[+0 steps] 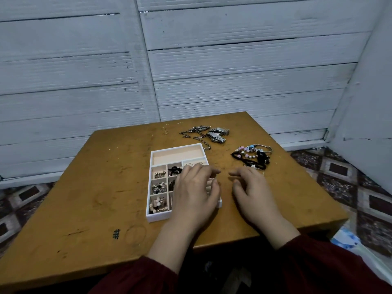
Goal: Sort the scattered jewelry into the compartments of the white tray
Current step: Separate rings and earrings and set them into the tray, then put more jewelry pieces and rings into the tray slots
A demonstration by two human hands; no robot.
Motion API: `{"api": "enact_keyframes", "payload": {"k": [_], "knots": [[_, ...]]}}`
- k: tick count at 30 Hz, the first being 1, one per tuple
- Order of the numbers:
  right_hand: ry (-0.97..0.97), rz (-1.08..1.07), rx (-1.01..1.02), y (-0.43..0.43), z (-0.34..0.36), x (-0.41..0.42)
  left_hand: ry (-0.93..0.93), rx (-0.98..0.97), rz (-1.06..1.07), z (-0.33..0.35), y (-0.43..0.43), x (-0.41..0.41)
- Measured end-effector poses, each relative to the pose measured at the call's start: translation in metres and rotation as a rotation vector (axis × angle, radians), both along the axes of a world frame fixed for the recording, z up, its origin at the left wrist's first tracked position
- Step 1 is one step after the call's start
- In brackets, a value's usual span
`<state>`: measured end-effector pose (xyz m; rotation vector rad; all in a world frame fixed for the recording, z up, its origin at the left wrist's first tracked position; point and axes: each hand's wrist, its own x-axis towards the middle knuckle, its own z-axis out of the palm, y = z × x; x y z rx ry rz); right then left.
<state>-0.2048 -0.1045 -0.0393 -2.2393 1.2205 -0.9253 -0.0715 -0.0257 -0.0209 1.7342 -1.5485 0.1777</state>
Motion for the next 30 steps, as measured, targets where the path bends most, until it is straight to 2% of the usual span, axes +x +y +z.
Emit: {"api": "enact_keyframes", "payload": {"k": [3, 5, 11, 16, 20, 23, 30], "knots": [[-0.195, -0.136, 0.074, -0.006, 0.004, -0.005, 0.019, -0.004, -0.037, 0.005, -0.014, -0.009], [-0.191, -0.211, 0.098, -0.013, 0.007, -0.010, 0.034, -0.002, -0.059, 0.010, -0.026, -0.014], [-0.063, -0.270, 0.138, -0.037, 0.015, -0.029, 0.012, 0.064, -0.044, 0.029, -0.065, -0.024], [0.208, -0.228, 0.120, -0.051, 0.017, -0.034, -0.087, 0.319, -0.063, 0.037, -0.095, -0.025], [0.247, -0.191, 0.111, -0.058, 0.015, -0.037, -0.172, 0.464, -0.067, 0.034, -0.114, -0.027], [0.190, -0.159, 0.121, -0.060, 0.010, -0.041, -0.200, 0.527, -0.066, 0.031, -0.122, -0.028], [-0.239, -0.244, 0.143, -0.067, 0.003, -0.048, -0.258, 0.563, -0.094, 0.027, -0.128, -0.031]]}}
